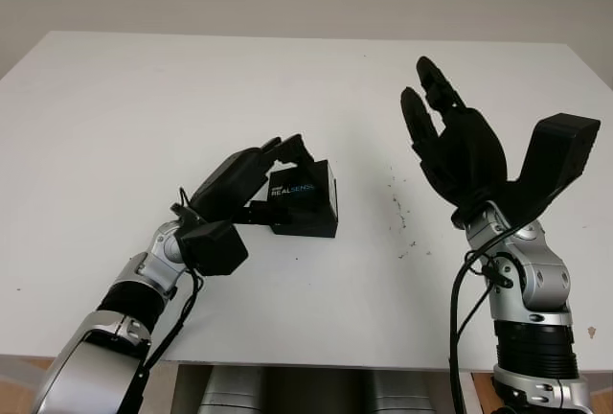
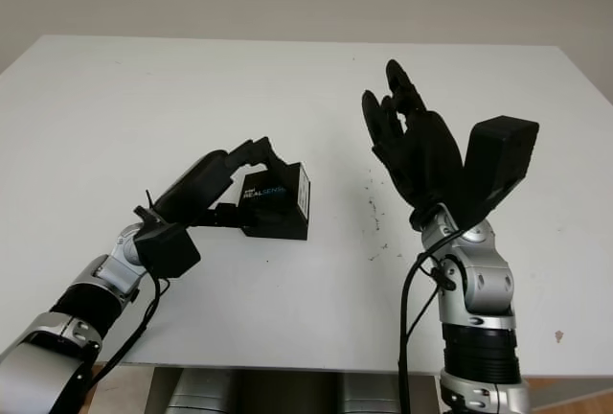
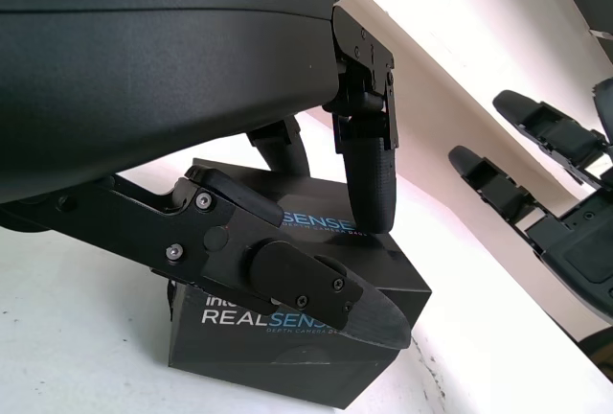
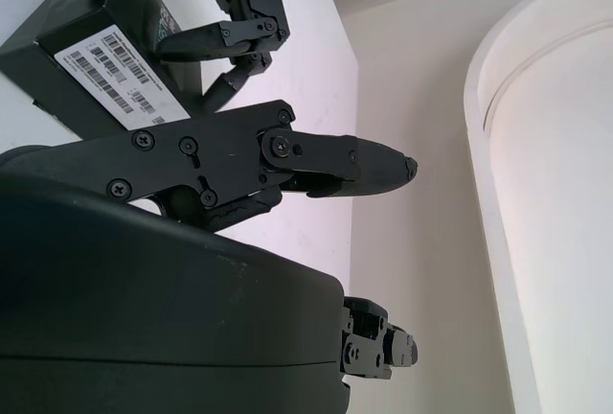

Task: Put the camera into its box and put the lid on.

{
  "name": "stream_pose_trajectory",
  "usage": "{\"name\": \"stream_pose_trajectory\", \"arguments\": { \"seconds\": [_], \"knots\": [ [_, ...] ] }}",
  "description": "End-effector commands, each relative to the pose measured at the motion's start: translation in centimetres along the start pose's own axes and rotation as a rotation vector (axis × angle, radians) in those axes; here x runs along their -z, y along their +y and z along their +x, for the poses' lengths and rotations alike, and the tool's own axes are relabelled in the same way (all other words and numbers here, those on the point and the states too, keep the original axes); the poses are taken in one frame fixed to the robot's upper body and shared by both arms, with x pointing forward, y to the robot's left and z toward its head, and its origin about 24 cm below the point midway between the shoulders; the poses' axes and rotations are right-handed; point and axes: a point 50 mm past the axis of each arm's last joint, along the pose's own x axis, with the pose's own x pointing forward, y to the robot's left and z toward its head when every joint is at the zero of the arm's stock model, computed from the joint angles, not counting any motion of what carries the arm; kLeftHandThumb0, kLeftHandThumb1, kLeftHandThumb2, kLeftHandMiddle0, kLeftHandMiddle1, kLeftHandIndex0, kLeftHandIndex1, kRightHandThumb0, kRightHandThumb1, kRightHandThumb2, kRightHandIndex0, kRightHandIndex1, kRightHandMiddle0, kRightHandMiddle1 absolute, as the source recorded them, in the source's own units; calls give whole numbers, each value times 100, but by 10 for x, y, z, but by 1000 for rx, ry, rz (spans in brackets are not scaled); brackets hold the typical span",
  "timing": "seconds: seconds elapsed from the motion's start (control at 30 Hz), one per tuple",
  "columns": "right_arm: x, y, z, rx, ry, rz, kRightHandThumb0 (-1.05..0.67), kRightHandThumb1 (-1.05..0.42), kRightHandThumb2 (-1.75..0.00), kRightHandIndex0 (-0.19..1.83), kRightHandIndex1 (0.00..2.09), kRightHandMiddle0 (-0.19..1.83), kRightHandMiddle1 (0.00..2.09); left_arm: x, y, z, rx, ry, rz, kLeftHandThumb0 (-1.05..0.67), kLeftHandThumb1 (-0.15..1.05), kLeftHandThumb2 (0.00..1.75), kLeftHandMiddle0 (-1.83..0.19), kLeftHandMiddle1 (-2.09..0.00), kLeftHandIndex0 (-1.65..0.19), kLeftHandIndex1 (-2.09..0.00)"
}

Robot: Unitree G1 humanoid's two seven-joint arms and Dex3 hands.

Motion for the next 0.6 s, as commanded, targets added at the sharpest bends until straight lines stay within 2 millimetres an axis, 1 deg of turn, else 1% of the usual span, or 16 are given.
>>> {"name": "stream_pose_trajectory", "arguments": {
  "seconds": [0.0,0.13,0.23,0.33,0.43,0.57],
  "knots": [
    [-4,1,-1,0,-8,-13,-45,-105,-43,-18,5,-9,4,-10,-3,12,26,-44,10,-16,101,5,-29,-169,-24,-156],
    [-3,3,0,7,-3,-5,-45,-105,-42,-18,5,-9,4,-20,-3,21,38,-90,10,-16,101,5,-27,-172,-22,-159],
    [-3,3,0,12,0,-3,-46,-105,-41,-18,6,-8,5,-27,-3,27,40,-123,0,-17,100,5,-28,-169,-23,-160],
    [-3,4,0,14,-2,-1,-46,-105,-41,-17,6,-8,5,-33,-2,31,48,-138,-9,-18,100,5,-30,-171,-23,-158],
    [-2,4,0,6,-7,-7,-46,-105,-42,-18,6,-8,5,-36,-1,33,57,-142,-18,-17,102,6,-29,-175,-23,-157],
    [-1,4,0,8,-8,-3,-45,-105,-43,-19,5,-9,5,-37,-1,33,68,-132,-20,-15,101,5,-30,-172,-24,-156]
  ]
}}
